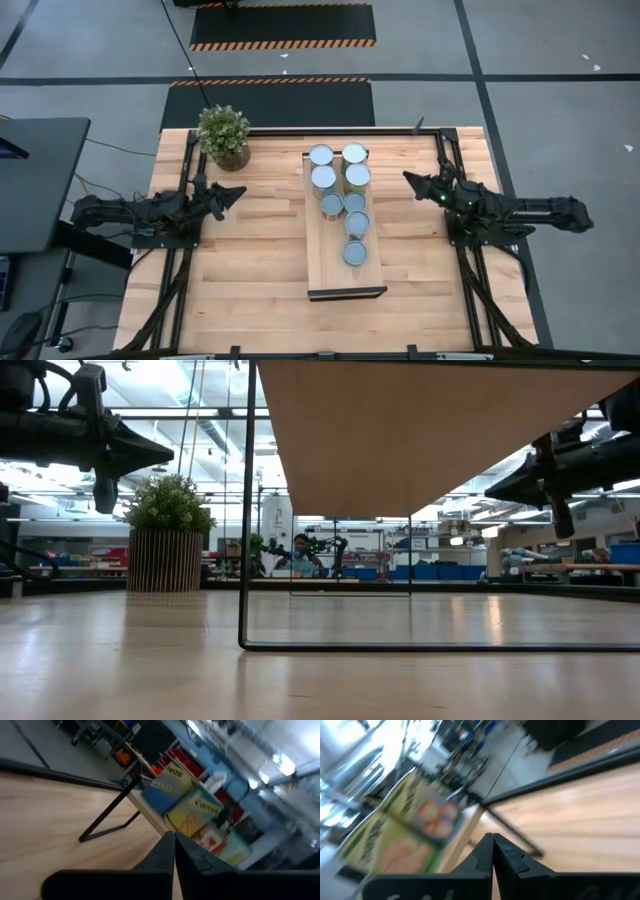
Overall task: Pick and place cans onto a shelf
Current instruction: Return to Home Position
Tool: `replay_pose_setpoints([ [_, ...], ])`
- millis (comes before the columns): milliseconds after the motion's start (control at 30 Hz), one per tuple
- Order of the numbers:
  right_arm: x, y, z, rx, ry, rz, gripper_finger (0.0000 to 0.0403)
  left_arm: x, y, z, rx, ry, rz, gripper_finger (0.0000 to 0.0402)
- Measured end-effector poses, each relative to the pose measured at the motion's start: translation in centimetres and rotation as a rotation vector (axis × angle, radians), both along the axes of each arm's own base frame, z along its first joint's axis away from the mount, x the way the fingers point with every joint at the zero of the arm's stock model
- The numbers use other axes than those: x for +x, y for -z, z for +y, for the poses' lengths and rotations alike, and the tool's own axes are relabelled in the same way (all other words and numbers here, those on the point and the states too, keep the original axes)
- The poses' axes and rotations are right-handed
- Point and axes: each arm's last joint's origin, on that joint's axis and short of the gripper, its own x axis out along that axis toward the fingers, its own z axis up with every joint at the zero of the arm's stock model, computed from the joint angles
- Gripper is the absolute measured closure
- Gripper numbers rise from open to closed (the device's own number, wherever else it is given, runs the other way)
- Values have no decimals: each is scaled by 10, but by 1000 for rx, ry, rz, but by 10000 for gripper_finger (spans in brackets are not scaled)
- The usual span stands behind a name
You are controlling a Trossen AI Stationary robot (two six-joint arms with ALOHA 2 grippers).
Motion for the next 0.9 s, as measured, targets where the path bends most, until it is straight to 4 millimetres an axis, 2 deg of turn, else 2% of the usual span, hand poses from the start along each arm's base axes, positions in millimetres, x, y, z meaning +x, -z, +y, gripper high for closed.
replay_pose_setpoints([
  [100, -1, 0, -3, -62, 48, 51, 384, 1, 1, -1, 119, 21, 63, 372],
  [200, -1, 0, -2, -256, 10, 212, 383, 1, 1, -1, 219, 20, 109, 364],
  [333, -1, 0, -2, -389, -7, 320, 385, 1, 1, -1, 265, 18, 131, 365],
  [900, -1, 0, -2, -406, -9, 334, 385, 1, 1, -1, 261, 19, 127, 363],
])
